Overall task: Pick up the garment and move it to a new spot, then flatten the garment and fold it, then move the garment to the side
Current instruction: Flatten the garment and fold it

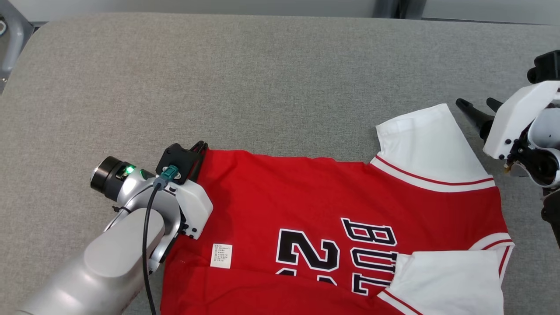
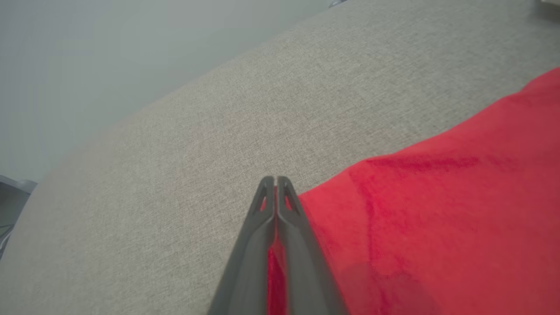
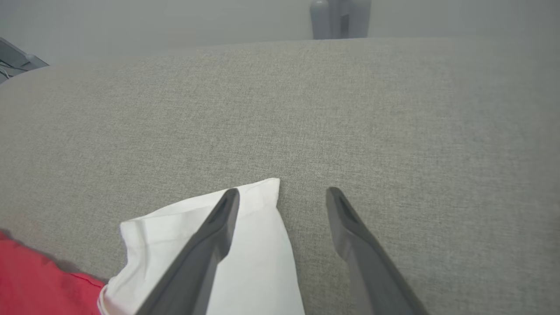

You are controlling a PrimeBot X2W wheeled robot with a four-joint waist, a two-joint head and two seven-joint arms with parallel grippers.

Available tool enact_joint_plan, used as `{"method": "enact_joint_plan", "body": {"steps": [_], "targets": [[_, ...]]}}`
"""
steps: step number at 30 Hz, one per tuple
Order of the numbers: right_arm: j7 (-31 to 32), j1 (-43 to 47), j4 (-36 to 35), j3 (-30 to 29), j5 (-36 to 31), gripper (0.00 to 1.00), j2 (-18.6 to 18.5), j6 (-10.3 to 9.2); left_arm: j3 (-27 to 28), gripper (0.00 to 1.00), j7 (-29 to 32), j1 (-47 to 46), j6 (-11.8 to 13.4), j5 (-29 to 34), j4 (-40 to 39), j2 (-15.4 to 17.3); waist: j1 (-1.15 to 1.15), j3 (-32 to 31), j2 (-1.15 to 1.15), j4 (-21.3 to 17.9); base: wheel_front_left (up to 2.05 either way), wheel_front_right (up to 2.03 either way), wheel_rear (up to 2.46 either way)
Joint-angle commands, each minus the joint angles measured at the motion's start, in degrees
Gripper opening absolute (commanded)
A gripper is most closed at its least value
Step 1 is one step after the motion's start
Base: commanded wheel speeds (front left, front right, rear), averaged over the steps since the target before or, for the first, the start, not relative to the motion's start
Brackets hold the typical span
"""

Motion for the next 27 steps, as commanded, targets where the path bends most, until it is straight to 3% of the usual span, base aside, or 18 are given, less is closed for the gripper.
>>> {"method": "enact_joint_plan", "body": {"steps": [1,12,27], "targets": [[0.9,-1.3,1.2,0.3,0.4,1.0,-0.8,0.01,0.1,0.0,-0.3,-1.1,-0.2,-0.2,0.3,-0.3,0.0,0.5,0.0,0.5,0.0,0.0,0.0],[4.7,-8.0,9.7,6.4,0.0,1.0,-1.2,0.01,-0.3,0.0,-2.0,-2.7,-1.2,-0.3,2.8,-2.6,0.0,2.7,0.0,2.4,0.0,0.0,0.0],[1.2,-9.4,13.5,10.5,2.9,1.0,-1.5,0.01,-0.7,0.0,-3.3,-4.0,-2.3,-0.5,5.7,-4.5,0.0,3.6,0.0,3.9,0.0,0.0,0.0]]}}
